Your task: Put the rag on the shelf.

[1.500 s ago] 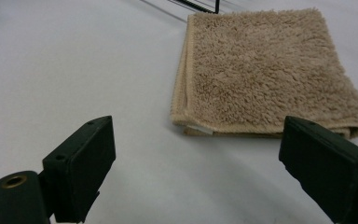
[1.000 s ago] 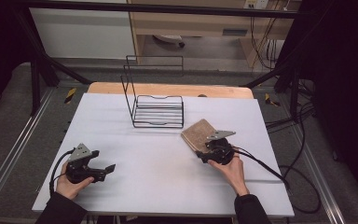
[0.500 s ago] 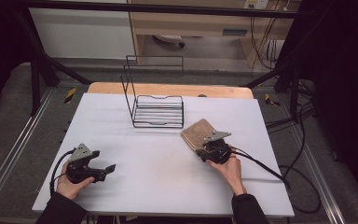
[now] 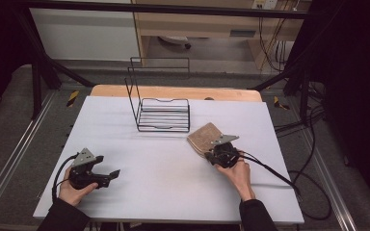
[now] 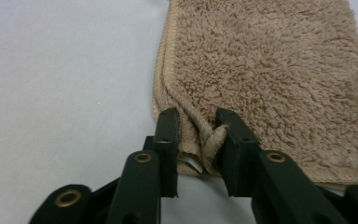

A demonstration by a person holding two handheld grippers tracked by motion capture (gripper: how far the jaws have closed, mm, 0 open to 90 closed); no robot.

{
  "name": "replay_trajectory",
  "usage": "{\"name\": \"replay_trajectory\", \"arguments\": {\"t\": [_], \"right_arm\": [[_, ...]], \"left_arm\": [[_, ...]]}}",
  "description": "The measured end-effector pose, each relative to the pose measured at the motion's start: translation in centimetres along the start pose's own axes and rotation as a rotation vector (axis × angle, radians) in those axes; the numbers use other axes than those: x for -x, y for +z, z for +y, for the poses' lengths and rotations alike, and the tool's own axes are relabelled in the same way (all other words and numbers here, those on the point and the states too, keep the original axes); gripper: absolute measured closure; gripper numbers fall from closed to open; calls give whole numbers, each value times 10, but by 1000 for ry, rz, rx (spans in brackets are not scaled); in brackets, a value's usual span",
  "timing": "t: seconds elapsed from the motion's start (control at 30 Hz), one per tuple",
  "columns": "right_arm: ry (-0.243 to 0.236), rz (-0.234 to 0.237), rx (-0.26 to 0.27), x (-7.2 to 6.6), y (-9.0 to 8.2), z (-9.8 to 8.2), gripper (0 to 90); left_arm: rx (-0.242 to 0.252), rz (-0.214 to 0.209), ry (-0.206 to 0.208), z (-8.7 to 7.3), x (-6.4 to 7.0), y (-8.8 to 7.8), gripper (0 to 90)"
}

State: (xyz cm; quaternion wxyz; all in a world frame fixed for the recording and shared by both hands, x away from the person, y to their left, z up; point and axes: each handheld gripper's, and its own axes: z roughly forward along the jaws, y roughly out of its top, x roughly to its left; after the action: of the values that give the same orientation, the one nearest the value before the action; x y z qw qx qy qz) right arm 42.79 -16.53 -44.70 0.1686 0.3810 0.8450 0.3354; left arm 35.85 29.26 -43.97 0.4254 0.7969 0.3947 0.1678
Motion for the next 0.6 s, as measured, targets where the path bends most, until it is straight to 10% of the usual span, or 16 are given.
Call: {"name": "replay_trajectory", "arguments": {"t": [0.6], "right_arm": [[41,22,9,1,-7,3,838]], "left_arm": [[1,-1,-2,0,-1,0,103]]}}
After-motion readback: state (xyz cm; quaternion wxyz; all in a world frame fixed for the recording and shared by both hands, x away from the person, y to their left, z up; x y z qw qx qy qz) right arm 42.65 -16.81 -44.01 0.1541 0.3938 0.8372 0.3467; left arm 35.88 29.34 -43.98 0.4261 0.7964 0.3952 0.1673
